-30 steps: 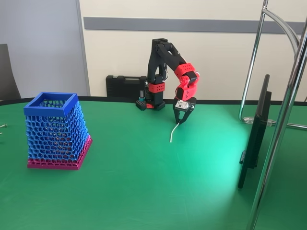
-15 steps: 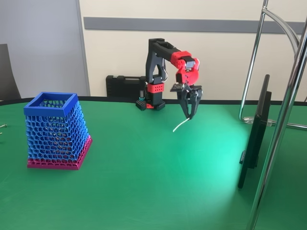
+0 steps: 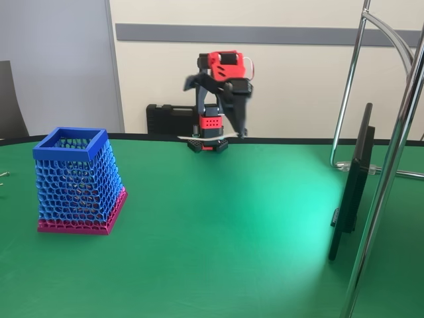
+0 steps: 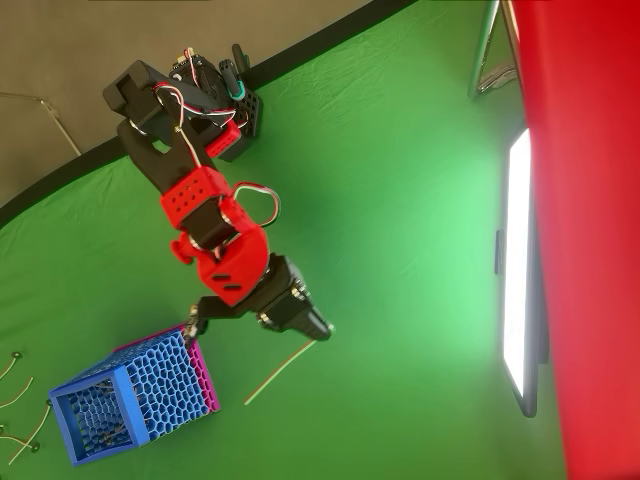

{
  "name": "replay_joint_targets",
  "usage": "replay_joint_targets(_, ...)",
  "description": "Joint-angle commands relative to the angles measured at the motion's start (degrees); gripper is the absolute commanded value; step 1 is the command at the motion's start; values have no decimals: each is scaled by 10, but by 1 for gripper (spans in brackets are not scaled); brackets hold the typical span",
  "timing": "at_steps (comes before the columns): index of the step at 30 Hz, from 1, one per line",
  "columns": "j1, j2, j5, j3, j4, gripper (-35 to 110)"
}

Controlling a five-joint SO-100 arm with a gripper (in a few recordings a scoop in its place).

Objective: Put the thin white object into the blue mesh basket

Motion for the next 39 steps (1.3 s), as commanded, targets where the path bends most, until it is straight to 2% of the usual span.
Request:
replay_joint_targets(1, 52, 29, 47, -27, -41, 0)
replay_joint_targets(13, 235, -30, 232, -66, -175, 0)
replay_joint_targets(36, 425, -237, 492, -250, -191, 1)
replay_joint_targets(39, 446, -256, 499, -246, -215, 8)
